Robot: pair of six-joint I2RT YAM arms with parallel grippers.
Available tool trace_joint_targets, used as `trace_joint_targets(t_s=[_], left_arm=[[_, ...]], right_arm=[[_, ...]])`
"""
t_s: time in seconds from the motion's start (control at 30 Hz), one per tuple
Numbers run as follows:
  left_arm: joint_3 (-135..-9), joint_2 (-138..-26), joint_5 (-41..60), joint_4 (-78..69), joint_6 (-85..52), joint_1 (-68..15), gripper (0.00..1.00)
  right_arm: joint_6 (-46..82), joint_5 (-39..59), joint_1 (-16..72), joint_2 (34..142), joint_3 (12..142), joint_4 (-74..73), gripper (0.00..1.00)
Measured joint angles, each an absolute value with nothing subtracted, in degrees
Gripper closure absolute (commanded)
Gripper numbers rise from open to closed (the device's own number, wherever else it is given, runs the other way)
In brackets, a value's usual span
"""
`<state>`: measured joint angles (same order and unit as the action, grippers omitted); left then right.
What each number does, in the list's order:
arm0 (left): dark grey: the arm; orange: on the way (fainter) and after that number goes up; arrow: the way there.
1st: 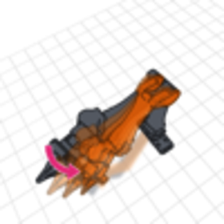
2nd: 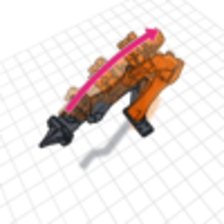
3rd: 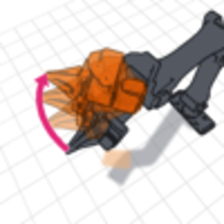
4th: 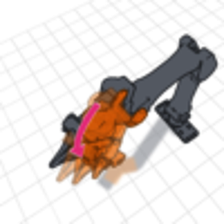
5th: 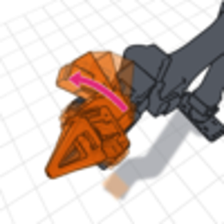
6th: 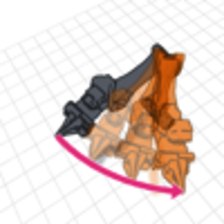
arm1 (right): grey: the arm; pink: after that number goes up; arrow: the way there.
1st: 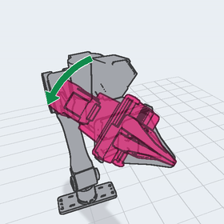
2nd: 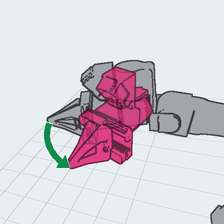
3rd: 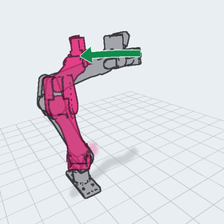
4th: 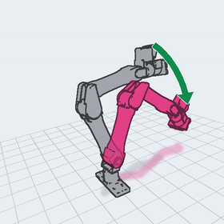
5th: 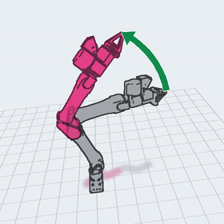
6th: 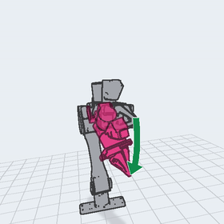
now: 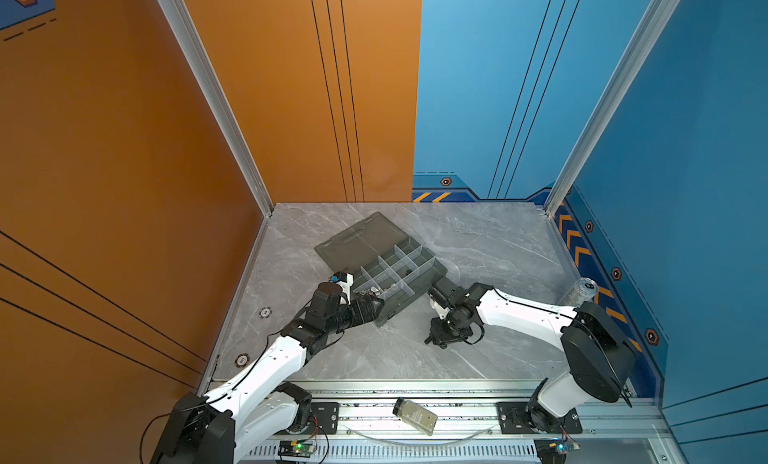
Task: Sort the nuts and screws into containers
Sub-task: 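Close the right gripper on another black hex nut in the pile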
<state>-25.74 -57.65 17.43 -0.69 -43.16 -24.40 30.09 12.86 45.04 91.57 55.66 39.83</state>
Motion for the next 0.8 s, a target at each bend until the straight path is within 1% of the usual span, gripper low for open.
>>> trace_joint_targets(t_s=[0.6,0.8], left_arm=[[-25.7,-58.3,17.4,-0.7,-43.2,-24.4,0.02],[-25.7,-58.4,17.4,-0.7,-43.2,-24.4,0.02]], right_arm=[[30.0,10.1,46.0,94.5,55.7,40.0,0.57],[30.0,9.0,46.6,95.8,55.7,40.1,0.59]])
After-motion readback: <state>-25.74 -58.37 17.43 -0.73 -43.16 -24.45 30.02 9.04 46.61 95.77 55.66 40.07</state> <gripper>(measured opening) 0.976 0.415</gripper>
